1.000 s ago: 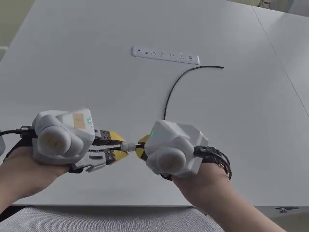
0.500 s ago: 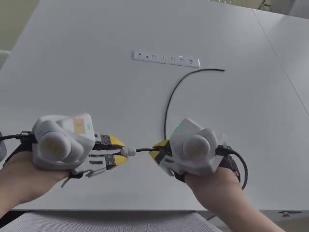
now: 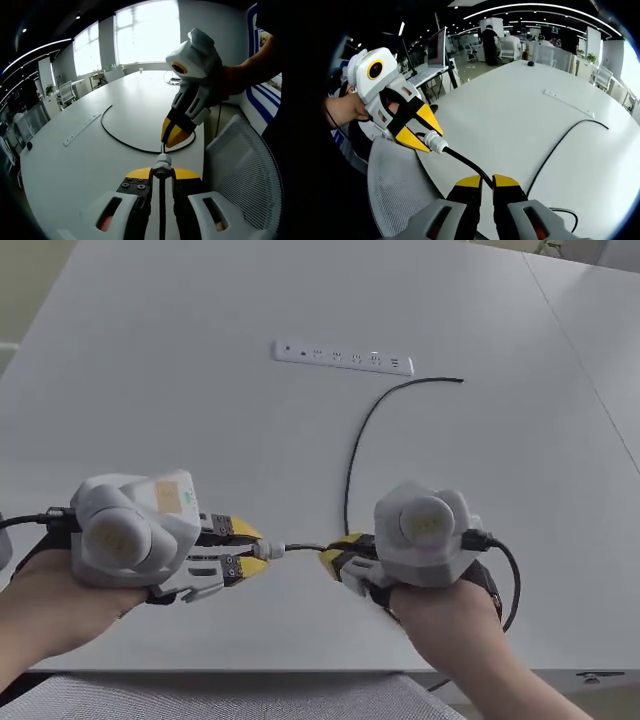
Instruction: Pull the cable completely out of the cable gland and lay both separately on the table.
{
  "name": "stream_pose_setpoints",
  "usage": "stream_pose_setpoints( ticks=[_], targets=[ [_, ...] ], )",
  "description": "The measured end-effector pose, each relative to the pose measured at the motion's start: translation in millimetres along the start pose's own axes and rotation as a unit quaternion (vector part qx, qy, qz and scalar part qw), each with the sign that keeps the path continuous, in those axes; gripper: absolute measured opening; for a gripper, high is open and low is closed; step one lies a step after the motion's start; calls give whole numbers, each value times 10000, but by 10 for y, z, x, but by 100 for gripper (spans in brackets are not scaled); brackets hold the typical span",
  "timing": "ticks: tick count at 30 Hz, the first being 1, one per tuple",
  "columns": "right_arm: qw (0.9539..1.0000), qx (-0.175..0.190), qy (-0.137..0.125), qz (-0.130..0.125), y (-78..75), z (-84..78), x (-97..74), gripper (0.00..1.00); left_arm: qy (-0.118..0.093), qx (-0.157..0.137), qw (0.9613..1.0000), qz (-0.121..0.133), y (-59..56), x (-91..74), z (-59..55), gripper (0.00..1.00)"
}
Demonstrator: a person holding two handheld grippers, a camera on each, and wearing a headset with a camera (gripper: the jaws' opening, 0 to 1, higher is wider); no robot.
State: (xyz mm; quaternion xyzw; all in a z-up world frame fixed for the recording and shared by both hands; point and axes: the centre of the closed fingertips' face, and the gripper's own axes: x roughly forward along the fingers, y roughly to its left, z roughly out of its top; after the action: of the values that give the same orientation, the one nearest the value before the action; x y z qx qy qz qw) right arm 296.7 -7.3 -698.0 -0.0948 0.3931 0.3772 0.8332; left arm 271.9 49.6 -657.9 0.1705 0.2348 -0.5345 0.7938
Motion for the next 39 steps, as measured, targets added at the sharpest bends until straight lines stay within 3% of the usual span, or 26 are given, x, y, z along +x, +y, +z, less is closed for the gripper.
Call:
stream_pose_setpoints(
  ticks=[1,6,12,18,22,24,26,29,32,34,37,39],
  targets=[
    [9999,-56,48,-89,-45,-25,3,3,11,19,10000,7,0,-4,-2,15],
    [10000,88,-11,-5,-80,-57,-23,3,-24,-56,10000,7,4,-22,-12,15],
    [9978,-631,-143,-120,-83,-28,-27,4,38,-16,10000,6,4,1,-31,15],
    [9975,-681,-203,-43,-75,0,-66,7,25,-42,10000,19,16,12,-39,15],
    [9950,-954,-283,76,3,58,-86,10,32,-41,10000,8,7,35,-46,15],
    [9907,-1307,-372,92,59,129,-101,15,12,-51,10000,12,9,36,-40,15],
    [9804,-1895,-476,273,209,215,-121,19,-11,-66,10000,11,16,33,-30,15],
    [9598,-2776,-347,214,321,267,-121,21,-37,-70,10000,12,34,26,-21,15],
    [9445,-3257,-338,252,431,329,-90,20,-45,-87,9999,22,46,27,-20,15],
    [9435,-3289,-292,283,463,323,-50,19,-42,-80,10000,22,45,26,-15,15],
    [9345,-3541,-239,274,472,319,-10,16,-50,-58,10000,20,44,23,-1,15],
    [9344,-3543,-231,285,477,322,-1,13,-55,-56,10000,8,38,26,8,15]
  ],
)
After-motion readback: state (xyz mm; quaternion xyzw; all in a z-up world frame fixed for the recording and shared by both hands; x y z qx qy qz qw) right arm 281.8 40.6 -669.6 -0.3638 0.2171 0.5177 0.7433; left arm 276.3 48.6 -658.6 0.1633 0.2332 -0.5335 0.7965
